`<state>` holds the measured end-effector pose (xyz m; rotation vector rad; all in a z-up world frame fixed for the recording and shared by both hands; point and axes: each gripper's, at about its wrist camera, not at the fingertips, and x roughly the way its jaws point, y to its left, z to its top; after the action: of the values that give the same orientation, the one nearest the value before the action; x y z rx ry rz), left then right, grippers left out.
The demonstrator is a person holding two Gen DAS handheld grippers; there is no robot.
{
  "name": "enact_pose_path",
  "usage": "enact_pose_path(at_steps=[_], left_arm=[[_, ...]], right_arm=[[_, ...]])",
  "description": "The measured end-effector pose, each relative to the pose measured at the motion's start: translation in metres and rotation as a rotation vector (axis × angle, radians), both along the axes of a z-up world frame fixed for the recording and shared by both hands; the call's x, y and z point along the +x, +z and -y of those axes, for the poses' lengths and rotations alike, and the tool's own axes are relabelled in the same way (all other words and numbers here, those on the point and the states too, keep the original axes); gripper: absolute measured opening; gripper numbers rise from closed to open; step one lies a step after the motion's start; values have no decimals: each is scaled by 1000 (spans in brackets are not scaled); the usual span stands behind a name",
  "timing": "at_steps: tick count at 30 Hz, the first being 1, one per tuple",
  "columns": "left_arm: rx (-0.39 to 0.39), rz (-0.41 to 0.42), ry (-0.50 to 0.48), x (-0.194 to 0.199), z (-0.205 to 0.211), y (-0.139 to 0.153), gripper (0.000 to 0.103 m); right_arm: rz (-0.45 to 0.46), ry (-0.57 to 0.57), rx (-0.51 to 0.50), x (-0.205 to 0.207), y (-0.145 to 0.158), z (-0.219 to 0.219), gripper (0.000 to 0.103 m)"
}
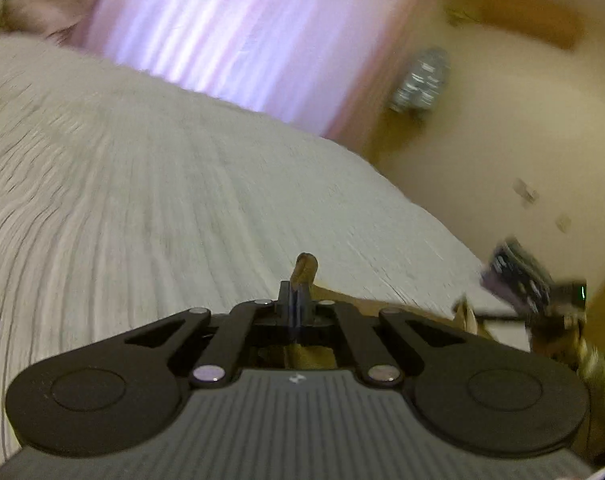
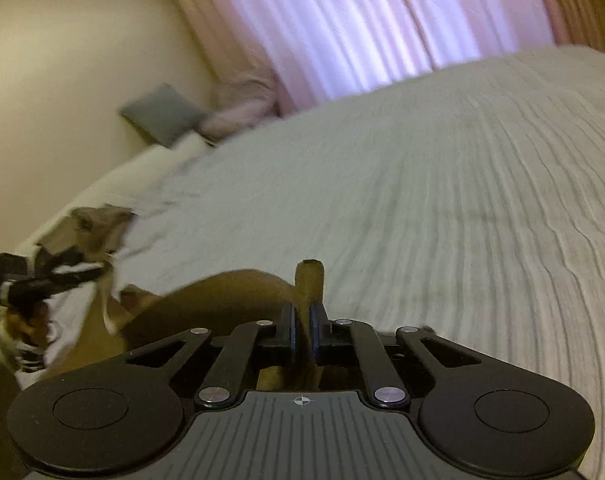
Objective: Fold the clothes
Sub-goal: 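Lift the hem end with both grippers and fold it over toward the collar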
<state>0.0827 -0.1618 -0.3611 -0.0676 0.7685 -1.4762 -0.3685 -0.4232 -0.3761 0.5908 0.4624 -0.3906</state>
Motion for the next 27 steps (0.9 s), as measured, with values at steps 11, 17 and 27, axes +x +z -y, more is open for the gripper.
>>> enact_pose_path(at_steps=[11, 17, 27], left_arm=[[113, 58, 68, -2, 25, -9, 0], [196, 136, 111, -15, 34, -13, 7], [115, 5, 156, -4, 11, 7, 27]], right_arm=[[-40, -104, 6, 1, 19, -2, 7], [-251, -210, -59, 10, 6, -3, 7], [-30, -256, -22, -10, 36, -6, 82]])
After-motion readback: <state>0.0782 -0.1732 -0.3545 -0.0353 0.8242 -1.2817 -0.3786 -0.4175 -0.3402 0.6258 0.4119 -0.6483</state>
